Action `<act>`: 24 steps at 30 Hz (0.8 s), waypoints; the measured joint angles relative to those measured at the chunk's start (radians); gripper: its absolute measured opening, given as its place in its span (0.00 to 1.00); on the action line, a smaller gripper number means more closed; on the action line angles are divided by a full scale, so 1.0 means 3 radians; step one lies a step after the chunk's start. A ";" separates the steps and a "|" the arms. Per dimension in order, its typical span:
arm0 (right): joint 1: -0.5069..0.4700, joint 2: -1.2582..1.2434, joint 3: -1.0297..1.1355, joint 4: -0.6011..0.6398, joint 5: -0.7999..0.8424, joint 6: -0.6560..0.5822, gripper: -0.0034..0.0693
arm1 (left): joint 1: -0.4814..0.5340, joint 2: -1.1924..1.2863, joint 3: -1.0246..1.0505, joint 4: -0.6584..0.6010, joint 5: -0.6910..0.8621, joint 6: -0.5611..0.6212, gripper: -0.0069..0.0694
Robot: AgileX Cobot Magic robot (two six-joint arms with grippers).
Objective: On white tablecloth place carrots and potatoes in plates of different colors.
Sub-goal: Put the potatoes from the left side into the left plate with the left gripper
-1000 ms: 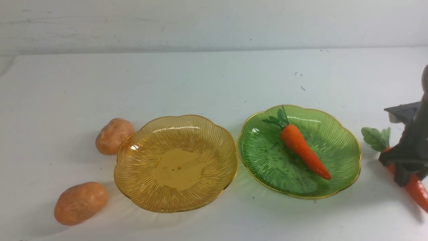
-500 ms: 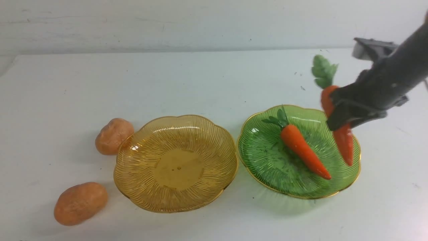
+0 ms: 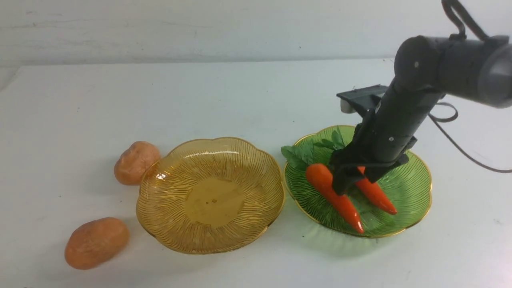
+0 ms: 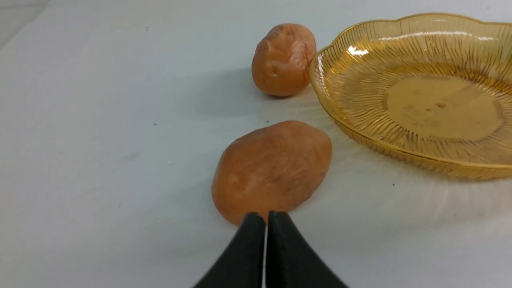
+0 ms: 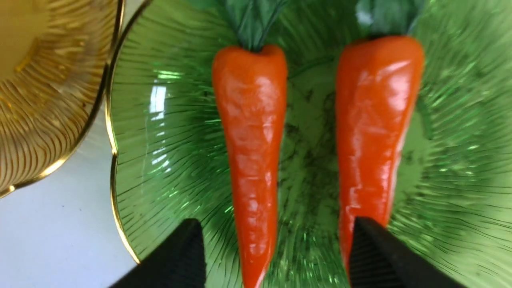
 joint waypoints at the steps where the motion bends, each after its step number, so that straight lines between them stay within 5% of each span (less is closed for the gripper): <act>1: 0.0000 -0.0092 0.0008 -0.0037 0.0014 0.0030 0.55 | 0.0000 0.0000 0.0000 -0.0058 0.0000 -0.0022 0.09; 7: 0.0000 -0.0799 0.0365 -0.0115 0.0031 0.0131 0.14 | 0.0000 0.0000 0.0000 -0.0255 0.0000 -0.0059 0.09; 9: 0.0000 -0.1082 0.0594 -0.0115 0.0034 0.0134 0.07 | 0.0000 0.0000 0.0000 -0.0333 0.0000 -0.0063 0.09; 17: 0.0000 -0.2362 0.1710 -0.0097 -0.0090 0.0137 0.03 | 0.0000 0.0000 0.0000 -0.1218 0.0000 -0.0255 0.09; 24: 0.0000 -0.3390 0.2691 -0.0089 -0.0991 0.0137 0.03 | 0.0000 0.0000 0.0000 -0.2464 -0.0202 -0.0349 0.09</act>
